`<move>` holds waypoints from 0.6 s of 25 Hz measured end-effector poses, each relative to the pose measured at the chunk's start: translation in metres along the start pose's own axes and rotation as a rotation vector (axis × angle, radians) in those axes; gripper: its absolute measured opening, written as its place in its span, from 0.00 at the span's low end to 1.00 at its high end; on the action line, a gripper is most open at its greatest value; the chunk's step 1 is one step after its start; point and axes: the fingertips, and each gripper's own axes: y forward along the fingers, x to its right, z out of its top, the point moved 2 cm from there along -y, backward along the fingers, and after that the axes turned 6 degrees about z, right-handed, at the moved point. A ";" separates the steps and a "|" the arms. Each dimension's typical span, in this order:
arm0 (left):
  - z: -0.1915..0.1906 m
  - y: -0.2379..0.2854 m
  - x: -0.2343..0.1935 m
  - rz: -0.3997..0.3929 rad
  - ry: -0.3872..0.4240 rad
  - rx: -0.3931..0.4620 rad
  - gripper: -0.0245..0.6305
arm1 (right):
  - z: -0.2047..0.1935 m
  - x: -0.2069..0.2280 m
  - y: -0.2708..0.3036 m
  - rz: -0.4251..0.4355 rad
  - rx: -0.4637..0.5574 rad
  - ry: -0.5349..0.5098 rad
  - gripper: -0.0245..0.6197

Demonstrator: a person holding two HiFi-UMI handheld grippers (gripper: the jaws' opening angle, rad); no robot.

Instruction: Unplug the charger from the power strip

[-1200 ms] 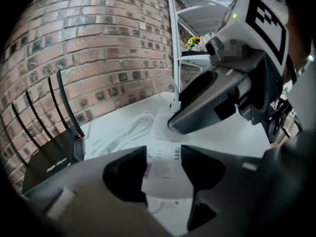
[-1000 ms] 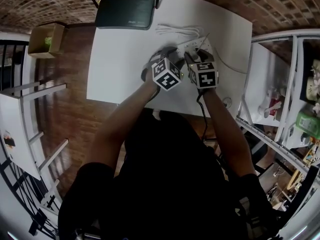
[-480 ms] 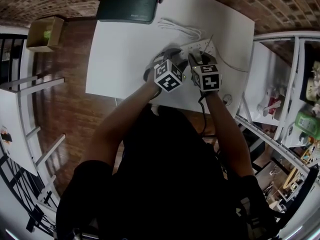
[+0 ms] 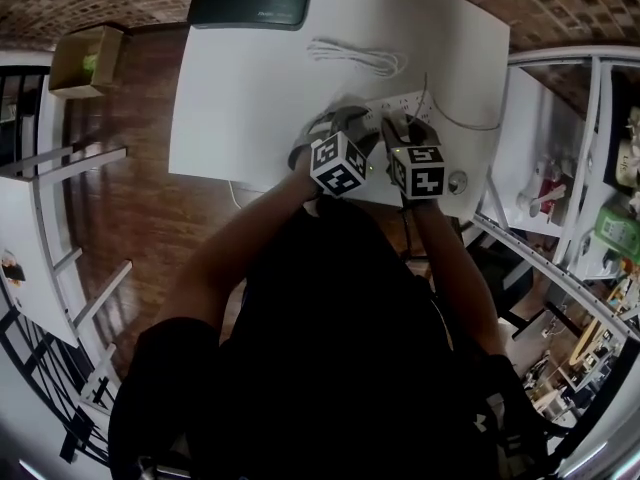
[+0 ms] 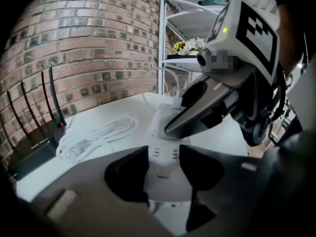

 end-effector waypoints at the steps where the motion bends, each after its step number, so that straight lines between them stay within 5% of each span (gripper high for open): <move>1: -0.001 -0.002 0.004 -0.003 0.004 0.000 0.34 | -0.003 -0.002 -0.003 -0.002 0.000 0.008 0.26; 15: -0.003 -0.002 0.015 -0.012 0.002 -0.023 0.34 | -0.013 -0.005 -0.009 -0.053 0.014 0.024 0.26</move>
